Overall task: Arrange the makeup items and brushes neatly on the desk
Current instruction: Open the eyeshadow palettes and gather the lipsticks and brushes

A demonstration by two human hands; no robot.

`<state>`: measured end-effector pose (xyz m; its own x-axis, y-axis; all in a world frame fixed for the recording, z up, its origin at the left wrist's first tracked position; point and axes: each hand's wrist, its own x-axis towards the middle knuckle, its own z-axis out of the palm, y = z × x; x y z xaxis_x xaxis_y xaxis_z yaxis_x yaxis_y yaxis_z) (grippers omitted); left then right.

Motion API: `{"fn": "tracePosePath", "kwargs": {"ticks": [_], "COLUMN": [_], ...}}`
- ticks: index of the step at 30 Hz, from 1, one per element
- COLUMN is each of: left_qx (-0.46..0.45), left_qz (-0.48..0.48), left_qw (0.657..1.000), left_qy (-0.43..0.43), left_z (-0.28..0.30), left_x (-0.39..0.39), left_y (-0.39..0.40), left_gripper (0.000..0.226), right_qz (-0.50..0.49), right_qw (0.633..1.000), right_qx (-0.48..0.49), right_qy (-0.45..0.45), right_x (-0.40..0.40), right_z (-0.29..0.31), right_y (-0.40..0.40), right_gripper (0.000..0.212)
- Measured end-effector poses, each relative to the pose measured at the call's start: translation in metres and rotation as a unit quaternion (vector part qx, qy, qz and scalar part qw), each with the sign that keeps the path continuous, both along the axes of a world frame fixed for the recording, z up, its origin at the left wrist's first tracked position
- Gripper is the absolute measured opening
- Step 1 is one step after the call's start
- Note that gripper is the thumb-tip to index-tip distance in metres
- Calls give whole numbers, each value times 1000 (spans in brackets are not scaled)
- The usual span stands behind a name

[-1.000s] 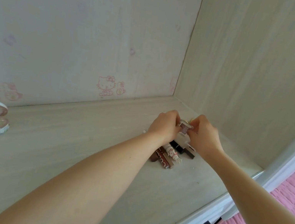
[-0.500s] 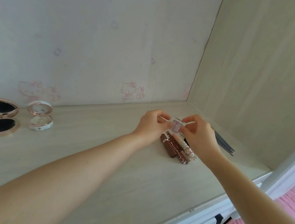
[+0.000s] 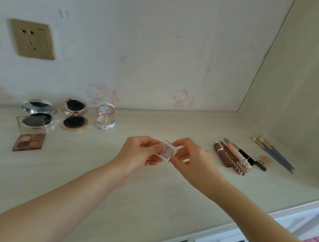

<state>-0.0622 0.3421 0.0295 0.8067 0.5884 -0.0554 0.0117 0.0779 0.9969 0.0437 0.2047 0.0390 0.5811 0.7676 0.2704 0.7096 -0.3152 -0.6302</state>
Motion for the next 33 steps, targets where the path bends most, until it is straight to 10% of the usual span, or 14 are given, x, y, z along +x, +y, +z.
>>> {"fn": "tracePosePath", "kwargs": {"ticks": [12, 16, 33], "left_qx": [54, -19, -270], "left_qz": [49, 42, -10], "left_qw": [996, 998, 958], "left_qy": [50, 33, -101], "left_z": [-15, -17, -22], "left_x": [-90, -112, -127], "left_y": [37, 42, 47], "left_gripper": [14, 20, 36], "right_qz": [148, 174, 135], "right_qw": [977, 952, 970], "right_qx": [-64, -60, 22], "right_qy": [-139, -244, -199], "right_x": [-76, -92, -112], "right_z": [-9, -13, -13], "right_y": [48, 54, 69], "right_gripper": [56, 49, 42]}}
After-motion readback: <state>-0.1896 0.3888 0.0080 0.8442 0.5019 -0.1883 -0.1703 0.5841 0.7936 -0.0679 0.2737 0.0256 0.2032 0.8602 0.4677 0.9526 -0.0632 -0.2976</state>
